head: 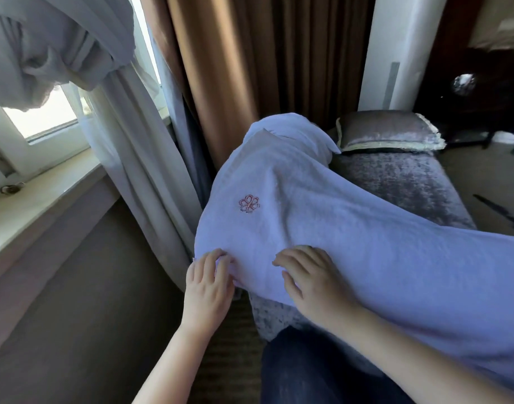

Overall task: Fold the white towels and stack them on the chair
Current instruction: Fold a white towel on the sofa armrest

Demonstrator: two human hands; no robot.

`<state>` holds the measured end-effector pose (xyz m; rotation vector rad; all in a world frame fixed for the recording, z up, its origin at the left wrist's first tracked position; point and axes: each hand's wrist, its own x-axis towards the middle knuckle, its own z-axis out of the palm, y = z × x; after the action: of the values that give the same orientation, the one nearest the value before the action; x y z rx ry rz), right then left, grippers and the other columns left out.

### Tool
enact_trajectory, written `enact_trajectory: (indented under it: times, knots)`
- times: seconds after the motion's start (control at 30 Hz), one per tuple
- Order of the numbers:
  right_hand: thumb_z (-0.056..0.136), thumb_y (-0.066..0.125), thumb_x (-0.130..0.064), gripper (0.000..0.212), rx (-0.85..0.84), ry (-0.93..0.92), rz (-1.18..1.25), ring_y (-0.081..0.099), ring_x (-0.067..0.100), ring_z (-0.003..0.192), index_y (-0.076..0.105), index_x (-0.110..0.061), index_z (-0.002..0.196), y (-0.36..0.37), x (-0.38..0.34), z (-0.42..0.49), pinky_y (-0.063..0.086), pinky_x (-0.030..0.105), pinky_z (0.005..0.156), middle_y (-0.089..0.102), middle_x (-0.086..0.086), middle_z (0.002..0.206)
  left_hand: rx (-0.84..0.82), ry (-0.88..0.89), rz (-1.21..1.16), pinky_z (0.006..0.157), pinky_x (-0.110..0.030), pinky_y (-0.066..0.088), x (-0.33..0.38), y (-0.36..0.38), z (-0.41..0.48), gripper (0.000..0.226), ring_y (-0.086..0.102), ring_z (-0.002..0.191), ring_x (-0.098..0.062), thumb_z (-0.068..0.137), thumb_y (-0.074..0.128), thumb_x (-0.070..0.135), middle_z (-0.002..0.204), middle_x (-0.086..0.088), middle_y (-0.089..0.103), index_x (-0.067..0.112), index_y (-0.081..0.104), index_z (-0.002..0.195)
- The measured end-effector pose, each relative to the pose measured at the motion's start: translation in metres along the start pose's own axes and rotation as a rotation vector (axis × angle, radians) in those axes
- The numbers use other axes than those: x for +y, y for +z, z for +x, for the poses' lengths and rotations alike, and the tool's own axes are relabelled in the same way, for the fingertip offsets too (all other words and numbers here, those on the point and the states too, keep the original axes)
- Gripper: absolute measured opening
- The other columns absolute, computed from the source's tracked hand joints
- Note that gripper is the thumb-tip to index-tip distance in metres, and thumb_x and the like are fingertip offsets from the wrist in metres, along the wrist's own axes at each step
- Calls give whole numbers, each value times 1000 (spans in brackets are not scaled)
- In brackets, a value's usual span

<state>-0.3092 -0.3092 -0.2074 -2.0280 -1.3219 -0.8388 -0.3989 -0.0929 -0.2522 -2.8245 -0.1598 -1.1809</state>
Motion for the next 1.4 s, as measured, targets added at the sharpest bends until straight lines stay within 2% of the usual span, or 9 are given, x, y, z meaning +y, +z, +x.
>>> enact_trajectory:
  times: [0.07,0.3,0.4,0.47,0.7,1.0,1.13,1.3,1.4]
  knots:
    - [80,64,-7,16,-15,-1,-37,59,22,93,67,-15,94,5,-13,-25,44,33,80,63,-4,103,-40,22,18,99,-51,40,-1,7,-11,49,50,119,-35,73,63,8,127,-15,53,8,49,120]
    - [69,76,-23,32,-140,45,-324,60,23,97,64,-13,97,26,-26,-49,39,33,91,61,1,106,-115,112,95,109,-61,27,-21,17,-17,47,42,134,-32,89,42,2,141,-13,46,9,43,135]
    - [83,56,-3,15,-24,38,-482,54,21,90,63,-14,88,40,-24,-47,42,33,85,60,0,96,-154,157,132,113,-63,17,-31,16,-26,69,28,144,-32,85,49,1,155,-11,32,11,29,149]
    - [87,43,4,27,30,38,-545,51,21,86,61,-15,81,47,-24,-41,42,32,79,59,0,90,-152,167,131,113,-63,17,-36,13,-20,74,25,145,-31,86,49,3,158,-8,27,13,20,153]
    - [83,48,4,22,87,-4,-566,51,22,86,54,-15,75,50,-24,-39,39,34,74,58,0,87,-144,155,131,115,-64,10,-36,16,-24,73,17,148,-33,91,38,10,163,-8,9,14,4,156]
    - [80,53,-10,9,45,-13,-371,55,20,71,59,-16,77,23,-24,-37,43,30,65,55,-4,74,16,217,53,105,-58,34,-32,1,-6,43,51,128,-32,89,43,11,139,-11,55,11,47,131]
    - [75,60,-3,25,97,24,-347,58,22,73,61,-15,98,20,-27,-35,37,30,72,61,-3,81,129,252,-52,89,-41,42,-44,-35,10,18,66,90,-27,86,47,13,100,-8,69,13,49,104]
    - [78,67,-40,41,-22,21,-332,59,22,82,51,-14,107,26,-56,-23,40,35,75,62,1,102,118,236,-92,78,-32,41,-64,-83,40,18,66,79,-21,79,67,8,89,1,70,14,63,96]
    - [69,77,-17,46,-2,111,-353,60,24,78,50,-15,106,27,-54,-11,40,36,72,62,2,100,59,211,-98,78,-30,38,-65,-103,60,16,67,78,-19,75,69,6,85,5,71,14,68,89]
